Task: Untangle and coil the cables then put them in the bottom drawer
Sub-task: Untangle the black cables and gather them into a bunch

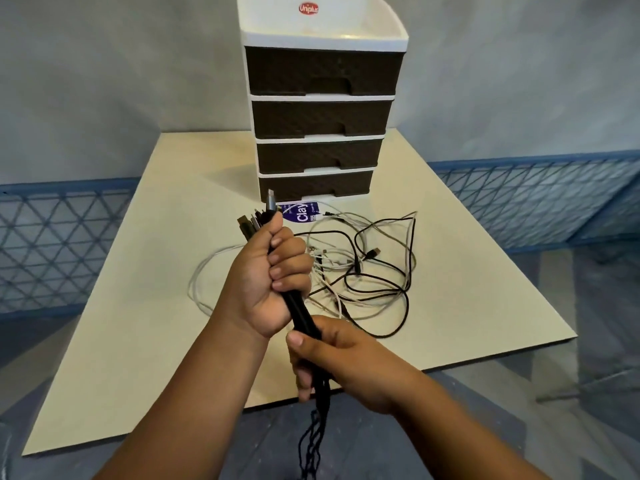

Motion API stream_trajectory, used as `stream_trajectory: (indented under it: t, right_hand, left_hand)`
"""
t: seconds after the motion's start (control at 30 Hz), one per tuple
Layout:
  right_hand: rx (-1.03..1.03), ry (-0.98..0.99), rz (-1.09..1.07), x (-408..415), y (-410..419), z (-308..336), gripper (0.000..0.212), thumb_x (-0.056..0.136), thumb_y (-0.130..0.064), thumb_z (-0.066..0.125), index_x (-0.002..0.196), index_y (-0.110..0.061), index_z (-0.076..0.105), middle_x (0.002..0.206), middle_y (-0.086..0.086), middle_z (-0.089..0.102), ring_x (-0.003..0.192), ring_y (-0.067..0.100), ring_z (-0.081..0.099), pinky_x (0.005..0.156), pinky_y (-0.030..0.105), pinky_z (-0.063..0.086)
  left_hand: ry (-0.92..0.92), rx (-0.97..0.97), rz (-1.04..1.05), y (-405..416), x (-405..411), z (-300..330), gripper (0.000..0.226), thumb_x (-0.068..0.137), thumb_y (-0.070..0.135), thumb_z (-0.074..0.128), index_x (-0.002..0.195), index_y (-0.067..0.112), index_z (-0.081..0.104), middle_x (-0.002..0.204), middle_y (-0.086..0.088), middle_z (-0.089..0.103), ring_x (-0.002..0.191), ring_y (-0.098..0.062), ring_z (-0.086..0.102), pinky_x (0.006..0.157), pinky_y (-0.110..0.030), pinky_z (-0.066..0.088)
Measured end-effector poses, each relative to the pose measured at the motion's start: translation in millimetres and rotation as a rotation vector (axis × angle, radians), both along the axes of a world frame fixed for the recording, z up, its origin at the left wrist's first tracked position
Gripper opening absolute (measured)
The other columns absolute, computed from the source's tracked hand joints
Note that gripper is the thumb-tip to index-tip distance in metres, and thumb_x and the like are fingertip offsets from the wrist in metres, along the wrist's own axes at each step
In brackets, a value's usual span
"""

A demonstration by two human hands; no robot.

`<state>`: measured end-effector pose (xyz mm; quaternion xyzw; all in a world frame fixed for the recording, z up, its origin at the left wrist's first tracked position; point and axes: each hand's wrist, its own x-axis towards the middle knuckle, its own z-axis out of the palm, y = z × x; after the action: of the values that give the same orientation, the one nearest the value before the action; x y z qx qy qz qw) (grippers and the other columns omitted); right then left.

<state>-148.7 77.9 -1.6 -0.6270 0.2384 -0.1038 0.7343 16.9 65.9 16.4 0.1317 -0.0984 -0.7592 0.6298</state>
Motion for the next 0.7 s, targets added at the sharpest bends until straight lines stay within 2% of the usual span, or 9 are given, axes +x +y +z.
stream_trajectory:
  t: [0.07, 0.13, 0.2, 0.27, 0.3, 0.37, 0.47, 0.6, 0.7]
  right_hand:
    - [-0.085, 0.066, 0.033, -4, -21, 2, 0.038, 0.101, -0.039, 0.041, 0.094, -0.009, 0.062, 0.082, 0.010, 0.067, 0.081, 0.020, 0.066, 0.076, 0.023, 0.052]
    - [-0.118, 0.148, -0.049, -7, -48, -4, 0.059, 0.101, -0.049, 0.031, 0.101, -0.003, 0.067, 0.093, 0.013, 0.072, 0.089, 0.020, 0.068, 0.084, 0.026, 0.053]
    - [-0.217, 0.193, -0.238, -7, -81, -18, 0.049, 0.104, -0.041, 0.035, 0.099, -0.005, 0.069, 0.089, 0.007, 0.071, 0.084, 0.020, 0.067, 0.085, 0.036, 0.053]
    - [-0.621, 0.363, -0.381, -10, -118, -31, 0.023, 0.102, -0.022, 0.046, 0.105, -0.016, 0.068, 0.094, 0.003, 0.067, 0.088, 0.021, 0.065, 0.084, 0.037, 0.051]
    - [-0.832, 0.458, -0.368, -11, -135, -33, 0.024, 0.100, -0.013, 0.047, 0.112, -0.020, 0.067, 0.101, 0.002, 0.062, 0.095, 0.023, 0.062, 0.083, 0.033, 0.049]
    - [-1.102, 0.587, -0.235, -9, -164, -36, 0.043, 0.092, 0.000, 0.047, 0.123, -0.024, 0.064, 0.116, 0.004, 0.055, 0.110, 0.023, 0.055, 0.084, 0.028, 0.042]
    - [-1.276, 0.719, -0.024, -5, -191, -39, 0.055, 0.086, 0.002, 0.053, 0.130, -0.029, 0.061, 0.132, 0.005, 0.046, 0.125, 0.025, 0.043, 0.092, 0.030, 0.041]
    - [-1.466, 0.698, 0.091, -2, -217, -46, 0.042, 0.088, -0.010, 0.056, 0.123, -0.031, 0.064, 0.122, 0.001, 0.055, 0.115, 0.025, 0.047, 0.087, 0.038, 0.046]
    - [-1.564, 0.551, 0.021, -4, -229, -37, 0.033, 0.090, -0.011, 0.061, 0.115, -0.030, 0.070, 0.114, -0.002, 0.065, 0.101, 0.025, 0.053, 0.079, 0.038, 0.049]
  left_hand:
    - [0.007, 0.004, -0.008, -8, -1, 1, 0.039, 0.094, 0.036, 0.049, 0.059, 0.018, 0.046, 0.043, 0.006, 0.036, 0.040, -0.001, 0.019, 0.031, -0.013, 0.023]
    - [-0.017, 0.036, 0.018, -16, -4, 4, 0.044, 0.098, 0.037, 0.048, 0.058, 0.019, 0.045, 0.042, 0.006, 0.034, 0.036, -0.002, 0.019, 0.030, -0.012, 0.022]
    - [-0.085, 0.081, 0.079, -23, -9, 10, 0.044, 0.098, 0.038, 0.045, 0.058, 0.020, 0.043, 0.042, 0.007, 0.030, 0.030, -0.003, 0.024, 0.029, -0.011, 0.019]
    - [-0.133, 0.104, 0.136, -28, -13, 15, 0.039, 0.094, 0.037, 0.047, 0.060, 0.020, 0.042, 0.042, 0.007, 0.029, 0.029, -0.003, 0.028, 0.028, -0.011, 0.018]
    - [-0.144, 0.113, 0.156, -30, -14, 17, 0.037, 0.093, 0.036, 0.048, 0.060, 0.020, 0.042, 0.042, 0.008, 0.029, 0.029, -0.002, 0.028, 0.028, -0.012, 0.018]
    - [-0.152, 0.122, 0.176, -32, -13, 17, 0.034, 0.091, 0.035, 0.050, 0.061, 0.020, 0.041, 0.042, 0.007, 0.028, 0.029, -0.003, 0.027, 0.029, -0.012, 0.017]
    - [-0.136, 0.111, 0.166, -34, -9, 17, 0.035, 0.093, 0.034, 0.047, 0.061, 0.020, 0.040, 0.043, 0.007, 0.028, 0.035, -0.004, 0.017, 0.032, -0.013, 0.014]
    - [-0.187, 0.125, 0.221, -34, -7, 19, 0.038, 0.092, 0.034, 0.047, 0.059, 0.022, 0.036, 0.042, 0.007, 0.026, 0.039, -0.004, 0.011, 0.034, -0.014, 0.010]
    - [-0.256, 0.154, 0.301, -34, -7, 21, 0.045, 0.093, 0.036, 0.050, 0.054, 0.022, 0.033, 0.041, 0.008, 0.024, 0.035, -0.004, 0.013, 0.033, -0.014, 0.010]
